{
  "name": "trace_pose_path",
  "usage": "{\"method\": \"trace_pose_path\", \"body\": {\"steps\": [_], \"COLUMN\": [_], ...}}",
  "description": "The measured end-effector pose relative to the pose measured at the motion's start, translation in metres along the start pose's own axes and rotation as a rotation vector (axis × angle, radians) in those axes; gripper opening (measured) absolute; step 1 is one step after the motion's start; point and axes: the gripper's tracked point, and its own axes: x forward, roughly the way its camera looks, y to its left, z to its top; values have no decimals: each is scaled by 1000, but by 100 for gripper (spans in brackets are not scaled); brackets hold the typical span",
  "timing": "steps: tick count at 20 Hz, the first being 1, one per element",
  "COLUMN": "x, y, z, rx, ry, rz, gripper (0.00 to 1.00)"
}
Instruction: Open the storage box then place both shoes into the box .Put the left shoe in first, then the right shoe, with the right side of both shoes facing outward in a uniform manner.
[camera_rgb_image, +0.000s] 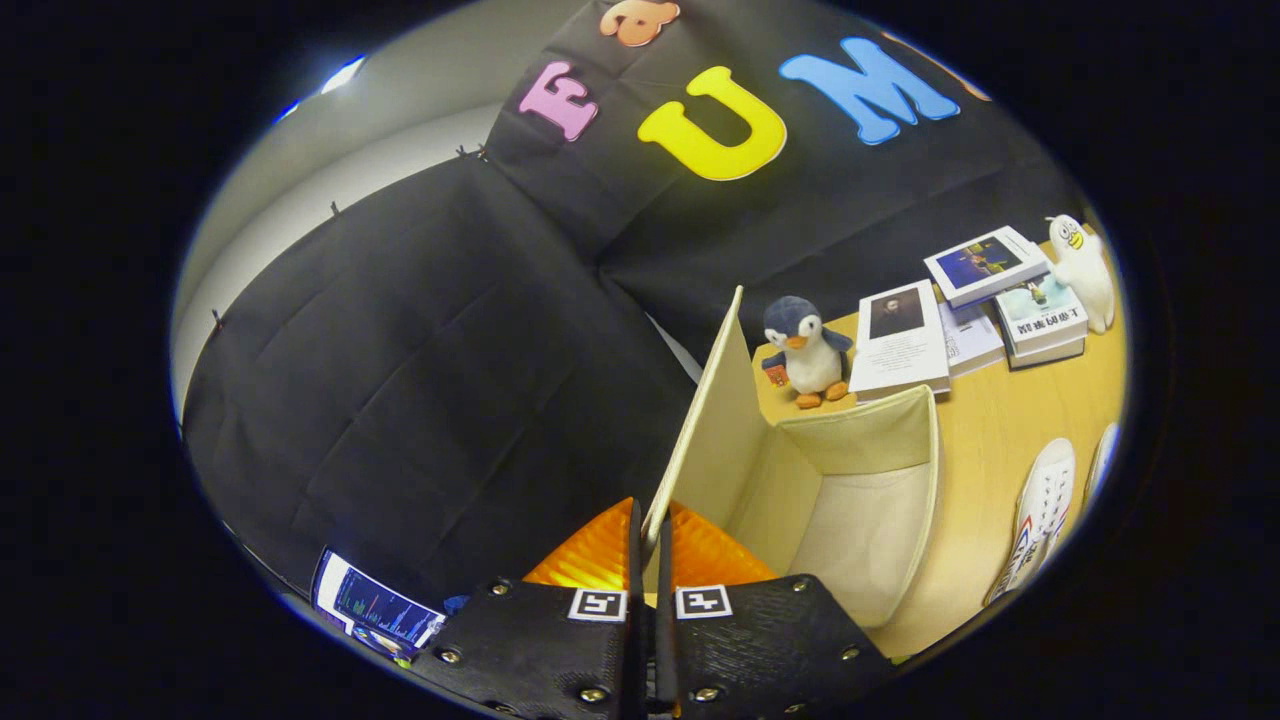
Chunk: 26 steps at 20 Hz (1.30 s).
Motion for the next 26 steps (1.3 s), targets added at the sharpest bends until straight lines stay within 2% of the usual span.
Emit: {"method": "trace_pose_path", "body": {"steps": [4, 5, 6, 8, 10, 12, 13, 14, 15, 17, 18, 22, 26], "x": [27, 32, 39, 50, 63, 73, 75, 74, 80, 80, 82, 68, 44], "y": [27, 31, 38, 48, 56, 64, 68, 72, 73, 67, 65, 42, 11], "z": [-7, -7, -10, -18, -23, -30, -34, -31, -31, -31, -32, -24, -9], "rx": [-75, -101, -134, -183, -236, -257, -266, -279, -302, -351, -374, -449, -468], "ry": [8, 5, 7, 22, 26, 42, 46, 42, 34, 25, 22, -15, -40], "rz": [14, 16, 13, 16, 16, 32, 38, 42, 43, 27, 16, -53, -126], "gripper": [4, 12, 15, 15, 23, 23, 31, 48, 52, 73, 97, 98, 99]}}
